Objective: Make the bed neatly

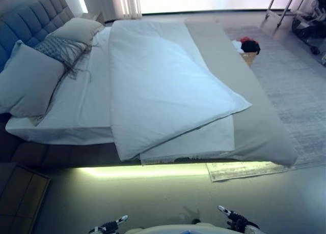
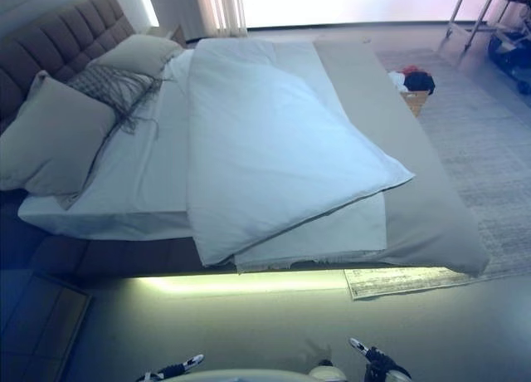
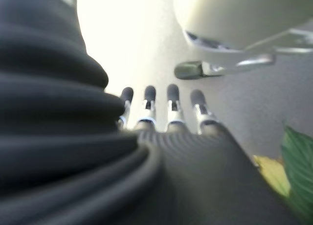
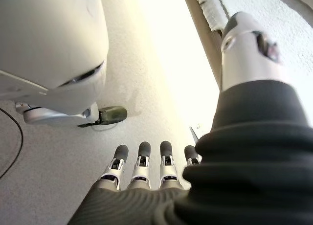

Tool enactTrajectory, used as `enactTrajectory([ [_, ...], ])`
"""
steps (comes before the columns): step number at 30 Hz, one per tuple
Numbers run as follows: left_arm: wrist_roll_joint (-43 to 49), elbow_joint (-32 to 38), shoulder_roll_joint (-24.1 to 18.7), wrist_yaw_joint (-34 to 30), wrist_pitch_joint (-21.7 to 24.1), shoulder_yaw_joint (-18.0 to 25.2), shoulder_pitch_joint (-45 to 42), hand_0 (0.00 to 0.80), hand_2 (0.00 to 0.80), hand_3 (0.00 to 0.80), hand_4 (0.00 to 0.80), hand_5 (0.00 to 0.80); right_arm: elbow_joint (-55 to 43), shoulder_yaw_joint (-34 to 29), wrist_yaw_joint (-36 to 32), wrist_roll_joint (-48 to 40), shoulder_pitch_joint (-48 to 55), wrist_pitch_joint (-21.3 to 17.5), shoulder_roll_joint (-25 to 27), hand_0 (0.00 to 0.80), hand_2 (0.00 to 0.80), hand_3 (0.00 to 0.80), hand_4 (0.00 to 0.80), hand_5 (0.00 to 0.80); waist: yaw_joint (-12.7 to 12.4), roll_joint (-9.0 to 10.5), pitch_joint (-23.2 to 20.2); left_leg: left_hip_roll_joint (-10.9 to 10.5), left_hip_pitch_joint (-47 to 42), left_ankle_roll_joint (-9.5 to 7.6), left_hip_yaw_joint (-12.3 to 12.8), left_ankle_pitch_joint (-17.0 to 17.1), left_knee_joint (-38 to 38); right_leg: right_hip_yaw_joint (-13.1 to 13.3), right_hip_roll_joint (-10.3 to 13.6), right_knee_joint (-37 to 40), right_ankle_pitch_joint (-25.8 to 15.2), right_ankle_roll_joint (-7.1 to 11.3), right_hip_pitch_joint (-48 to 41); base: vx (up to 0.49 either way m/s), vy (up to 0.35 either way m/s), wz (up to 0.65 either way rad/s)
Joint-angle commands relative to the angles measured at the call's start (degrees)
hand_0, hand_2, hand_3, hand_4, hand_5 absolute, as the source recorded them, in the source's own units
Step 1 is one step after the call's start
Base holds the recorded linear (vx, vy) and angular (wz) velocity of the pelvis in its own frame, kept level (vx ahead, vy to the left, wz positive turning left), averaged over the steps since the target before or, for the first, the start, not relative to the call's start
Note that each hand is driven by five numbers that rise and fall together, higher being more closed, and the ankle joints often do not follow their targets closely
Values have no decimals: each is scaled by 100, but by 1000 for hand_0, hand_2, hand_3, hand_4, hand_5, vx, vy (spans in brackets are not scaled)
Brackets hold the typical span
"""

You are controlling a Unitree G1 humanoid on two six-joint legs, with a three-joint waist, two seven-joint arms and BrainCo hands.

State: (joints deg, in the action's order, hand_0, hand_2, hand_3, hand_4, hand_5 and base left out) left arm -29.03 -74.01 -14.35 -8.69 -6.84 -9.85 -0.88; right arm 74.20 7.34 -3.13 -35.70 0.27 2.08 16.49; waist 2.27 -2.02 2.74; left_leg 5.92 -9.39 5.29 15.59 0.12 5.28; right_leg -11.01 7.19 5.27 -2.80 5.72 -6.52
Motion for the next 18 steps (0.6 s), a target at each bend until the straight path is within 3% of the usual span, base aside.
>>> enactTrajectory([
  [1,-92,-365,-34,167,121,177,292,0,0,0,0,0,496,-97,17,-96,-373,63,-162,0,0,0,0,0,12,149,-5,-74,-137,-196,-41,-244,-28,-110,90,-27,89,261,-158,0,0,0],
  [11,9,-485,34,296,1,214,243,0,0,0,0,0,571,-218,-59,-627,-373,339,-262,0,0,0,0,0,10,139,-29,-88,-259,-216,-28,-269,-28,-148,93,-27,112,239,-284,4,1,0],
  [18,104,-516,67,278,-16,169,204,0,0,0,0,0,632,-198,-111,-635,-323,276,-343,0,0,0,0,0,34,106,16,-70,-251,-249,-53,-244,-28,-115,71,-288,248,199,-234,30,-10,0],
])
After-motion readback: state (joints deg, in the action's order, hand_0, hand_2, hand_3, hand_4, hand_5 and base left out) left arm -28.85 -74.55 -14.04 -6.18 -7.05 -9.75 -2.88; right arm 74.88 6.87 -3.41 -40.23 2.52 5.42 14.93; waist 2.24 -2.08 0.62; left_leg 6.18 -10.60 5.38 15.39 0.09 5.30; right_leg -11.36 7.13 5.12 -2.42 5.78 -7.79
